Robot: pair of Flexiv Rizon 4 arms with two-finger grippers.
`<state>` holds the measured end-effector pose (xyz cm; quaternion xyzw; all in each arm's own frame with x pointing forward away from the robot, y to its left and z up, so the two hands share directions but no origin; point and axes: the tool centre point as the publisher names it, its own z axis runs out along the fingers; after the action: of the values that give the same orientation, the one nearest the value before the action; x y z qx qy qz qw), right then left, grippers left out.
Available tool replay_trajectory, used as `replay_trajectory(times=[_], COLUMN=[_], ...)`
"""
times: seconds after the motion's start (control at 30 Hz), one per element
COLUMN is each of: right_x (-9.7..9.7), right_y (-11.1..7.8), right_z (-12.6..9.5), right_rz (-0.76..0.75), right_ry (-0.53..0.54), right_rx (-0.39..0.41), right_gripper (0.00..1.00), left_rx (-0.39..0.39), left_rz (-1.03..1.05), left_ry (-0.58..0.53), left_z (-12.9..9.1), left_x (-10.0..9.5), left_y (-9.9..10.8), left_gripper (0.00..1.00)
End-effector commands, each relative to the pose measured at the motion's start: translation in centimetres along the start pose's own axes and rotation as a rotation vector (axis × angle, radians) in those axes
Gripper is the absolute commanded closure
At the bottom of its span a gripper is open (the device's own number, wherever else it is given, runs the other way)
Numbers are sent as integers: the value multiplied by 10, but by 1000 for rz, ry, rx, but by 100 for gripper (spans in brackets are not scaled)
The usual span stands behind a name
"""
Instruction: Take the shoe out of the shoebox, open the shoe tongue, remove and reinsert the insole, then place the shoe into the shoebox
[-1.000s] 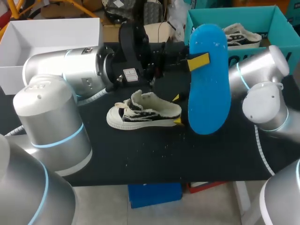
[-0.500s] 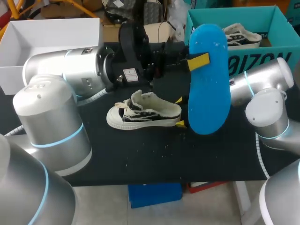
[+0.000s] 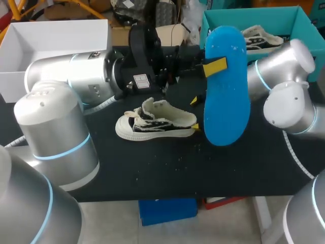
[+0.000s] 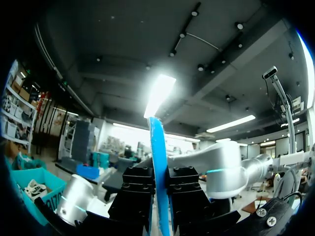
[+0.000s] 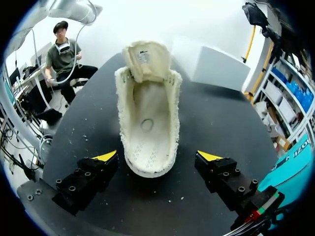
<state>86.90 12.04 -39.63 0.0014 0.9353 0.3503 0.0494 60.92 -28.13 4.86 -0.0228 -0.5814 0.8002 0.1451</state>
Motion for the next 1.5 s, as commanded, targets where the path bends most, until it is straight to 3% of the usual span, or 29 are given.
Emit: replay_trajectory(times=[0.03, 0.13, 0.17, 0.27, 0.43, 0.77, 0.93, 1.2, 1.4, 1.47, 1.5], right_x=[-8, -11, -13, -17, -20, -29, -31, -29, -24, -22, -20], right_y=[16, 23, 25, 30, 43, 71, 82, 80, 67, 64, 63], right_z=[-5, -3, -2, 4, 12, 30, 44, 63, 73, 75, 75], right_rz=[-41, -66, -77, -99, -124, -167, -175, -144, -106, -98, -94], right_ry=[15, 13, 16, 22, 27, 71, 98, 126, 130, 132, 137], right_rx=[362, 464, 503, 596, 690, 737, 752, 733, 714, 706, 704], right_gripper=[0, 1, 7, 13, 13, 18, 16, 18, 40, 60, 87], left_rx=[2, 2, 2, 2, 2, 2, 2, 2, 2, 2, 2], left_rz=[2, 2, 2, 2, 2, 2, 2, 2, 2, 2, 2], left_ry=[-6, -6, -6, -6, -6, -6, -6, -6, -6, -6, -6], left_z=[3, 3, 3, 3, 3, 3, 3, 3, 3, 3, 3], left_x=[1, 1, 1, 1, 1, 1, 1, 1, 1, 1, 1], left_y=[1, 1, 1, 1, 1, 1, 1, 1, 1, 1, 1], left_gripper=[100, 100, 100, 100, 100, 100, 100, 100, 100, 100, 100])
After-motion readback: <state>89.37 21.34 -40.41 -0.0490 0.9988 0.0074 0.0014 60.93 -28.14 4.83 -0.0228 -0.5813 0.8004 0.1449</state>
